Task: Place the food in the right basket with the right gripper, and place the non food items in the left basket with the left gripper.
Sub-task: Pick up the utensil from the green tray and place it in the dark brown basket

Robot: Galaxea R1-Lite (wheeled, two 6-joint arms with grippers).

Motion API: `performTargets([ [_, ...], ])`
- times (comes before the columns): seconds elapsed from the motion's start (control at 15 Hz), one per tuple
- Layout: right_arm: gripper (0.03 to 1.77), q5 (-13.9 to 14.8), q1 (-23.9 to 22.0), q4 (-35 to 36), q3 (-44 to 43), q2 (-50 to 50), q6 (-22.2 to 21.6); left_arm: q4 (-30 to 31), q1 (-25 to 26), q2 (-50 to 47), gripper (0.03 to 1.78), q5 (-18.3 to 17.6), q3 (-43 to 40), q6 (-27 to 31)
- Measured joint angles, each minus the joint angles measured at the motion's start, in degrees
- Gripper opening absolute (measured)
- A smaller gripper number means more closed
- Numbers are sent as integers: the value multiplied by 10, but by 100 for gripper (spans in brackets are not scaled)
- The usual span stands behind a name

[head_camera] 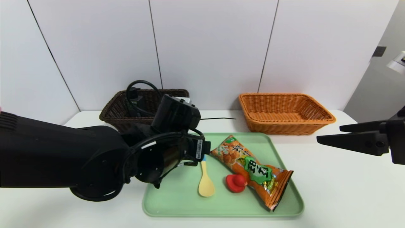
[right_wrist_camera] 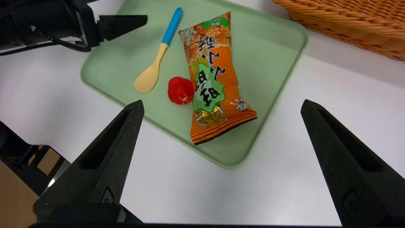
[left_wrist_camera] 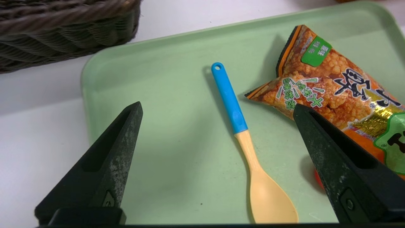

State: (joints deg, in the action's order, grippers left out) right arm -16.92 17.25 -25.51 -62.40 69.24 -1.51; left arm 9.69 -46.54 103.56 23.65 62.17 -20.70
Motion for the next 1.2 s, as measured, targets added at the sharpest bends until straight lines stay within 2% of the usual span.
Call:
performTargets([
  [0.13,171,0,-1,0,2,0,0,0,-15,23,169,20,8,-5],
  [0.27,171,1,-1,0,5,0,0,-13,-23,46,169,26,25,-20],
  [0.67,171,1,-6,1,14,-4,-1,-132,-26,92,169,29,89,-103],
  [0.93,171,1,-7,1,18,-5,-1,-164,-26,103,169,31,117,-106],
  [1.2,171,1,-7,1,22,-5,-1,-221,-25,108,169,31,152,-108],
])
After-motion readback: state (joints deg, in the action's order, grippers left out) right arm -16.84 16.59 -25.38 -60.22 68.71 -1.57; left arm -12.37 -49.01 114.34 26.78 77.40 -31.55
